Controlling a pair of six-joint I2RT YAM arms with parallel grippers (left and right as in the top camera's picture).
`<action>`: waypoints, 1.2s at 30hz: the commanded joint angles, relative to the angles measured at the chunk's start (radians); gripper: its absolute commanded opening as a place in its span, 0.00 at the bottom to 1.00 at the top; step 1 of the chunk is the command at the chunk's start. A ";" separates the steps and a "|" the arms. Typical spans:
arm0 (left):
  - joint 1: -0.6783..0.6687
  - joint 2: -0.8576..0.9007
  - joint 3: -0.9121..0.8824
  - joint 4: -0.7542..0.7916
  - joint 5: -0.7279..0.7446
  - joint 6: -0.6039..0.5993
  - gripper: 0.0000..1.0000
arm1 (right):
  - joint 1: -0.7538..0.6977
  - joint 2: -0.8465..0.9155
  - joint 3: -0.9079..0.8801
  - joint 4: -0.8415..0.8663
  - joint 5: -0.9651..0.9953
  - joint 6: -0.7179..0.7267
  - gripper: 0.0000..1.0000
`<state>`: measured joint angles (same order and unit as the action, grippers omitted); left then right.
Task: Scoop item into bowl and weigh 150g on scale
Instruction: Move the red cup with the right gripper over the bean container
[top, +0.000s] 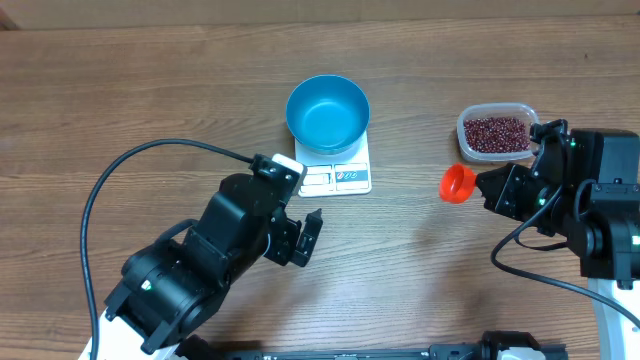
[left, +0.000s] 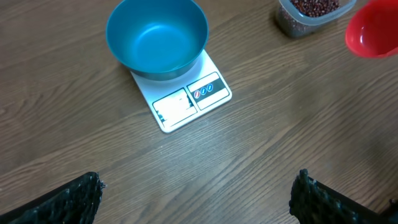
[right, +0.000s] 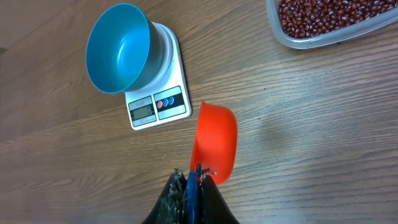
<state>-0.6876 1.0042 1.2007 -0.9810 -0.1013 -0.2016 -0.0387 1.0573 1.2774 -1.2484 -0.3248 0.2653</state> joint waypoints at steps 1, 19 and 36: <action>-0.006 0.013 -0.002 -0.003 -0.013 0.015 0.99 | -0.002 -0.014 0.029 0.006 0.007 -0.002 0.04; -0.006 0.018 -0.002 -0.003 -0.013 0.014 0.99 | -0.002 0.029 0.029 0.021 0.069 -0.039 0.04; -0.006 0.023 -0.002 -0.003 -0.013 0.014 0.99 | -0.002 0.274 0.111 0.126 0.386 -0.084 0.04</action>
<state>-0.6876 1.0180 1.2007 -0.9810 -0.1013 -0.2020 -0.0387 1.3117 1.3445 -1.1496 -0.0444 0.2253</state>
